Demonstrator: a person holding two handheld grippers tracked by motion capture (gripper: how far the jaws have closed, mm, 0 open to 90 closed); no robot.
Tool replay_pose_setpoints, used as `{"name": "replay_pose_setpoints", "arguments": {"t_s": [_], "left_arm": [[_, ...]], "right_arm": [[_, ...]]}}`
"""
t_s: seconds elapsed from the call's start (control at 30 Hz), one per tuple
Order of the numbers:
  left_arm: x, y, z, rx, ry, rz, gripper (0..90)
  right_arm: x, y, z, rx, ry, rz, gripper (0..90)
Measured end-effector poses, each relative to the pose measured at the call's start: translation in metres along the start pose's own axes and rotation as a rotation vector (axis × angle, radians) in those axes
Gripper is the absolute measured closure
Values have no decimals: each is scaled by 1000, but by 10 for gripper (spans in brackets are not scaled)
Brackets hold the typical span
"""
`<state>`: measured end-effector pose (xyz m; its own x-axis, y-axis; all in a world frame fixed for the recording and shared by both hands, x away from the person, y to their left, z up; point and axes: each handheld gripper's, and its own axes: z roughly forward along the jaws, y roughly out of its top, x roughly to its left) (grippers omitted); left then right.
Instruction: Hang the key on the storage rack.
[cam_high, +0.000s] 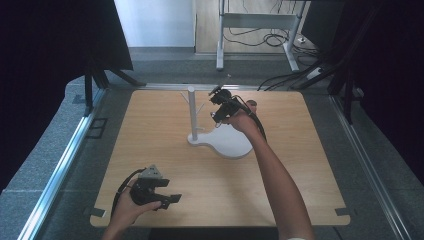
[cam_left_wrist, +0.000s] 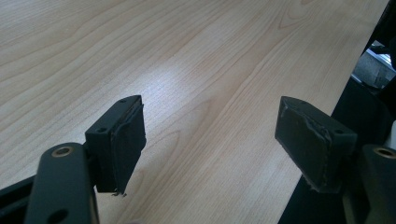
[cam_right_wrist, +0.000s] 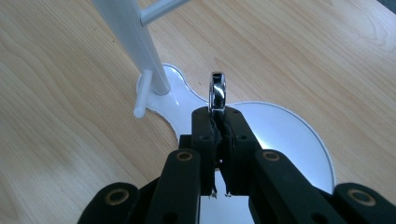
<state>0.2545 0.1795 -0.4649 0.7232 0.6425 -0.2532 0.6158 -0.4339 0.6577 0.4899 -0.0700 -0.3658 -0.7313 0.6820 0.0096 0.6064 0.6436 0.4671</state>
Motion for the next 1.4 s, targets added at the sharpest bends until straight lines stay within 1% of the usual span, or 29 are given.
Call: {"name": "replay_pose_setpoints", "arguments": {"t_s": [0.23,0.47,0.63,0.83,1.03,1.2,1.27,1.4], "left_arm": [[1,0,-1,2,0,1,248],[2,-1,-1,1,0,1,248],[4,-1,-2,-6,-10,-4,248],[4,-1,-2,-7,-16,-3,248],[5,-1,-1,-8,-18,-4,249],[5,-1,-2,-9,-19,-3,248],[4,-1,-2,-11,-20,-2,248],[4,0,-2,-11,-20,1,248]], "right_arm": [[-1,7,0,-6,-1,-4,846],[-4,17,2,-8,-15,0,845],[-6,23,2,-6,-28,4,846],[-9,33,1,-15,-30,7,846],[-9,38,0,-22,-34,5,846],[-7,42,4,-7,-39,-2,846],[-7,43,5,-7,-33,-3,846],[-6,45,5,-5,-41,-4,846]]}}
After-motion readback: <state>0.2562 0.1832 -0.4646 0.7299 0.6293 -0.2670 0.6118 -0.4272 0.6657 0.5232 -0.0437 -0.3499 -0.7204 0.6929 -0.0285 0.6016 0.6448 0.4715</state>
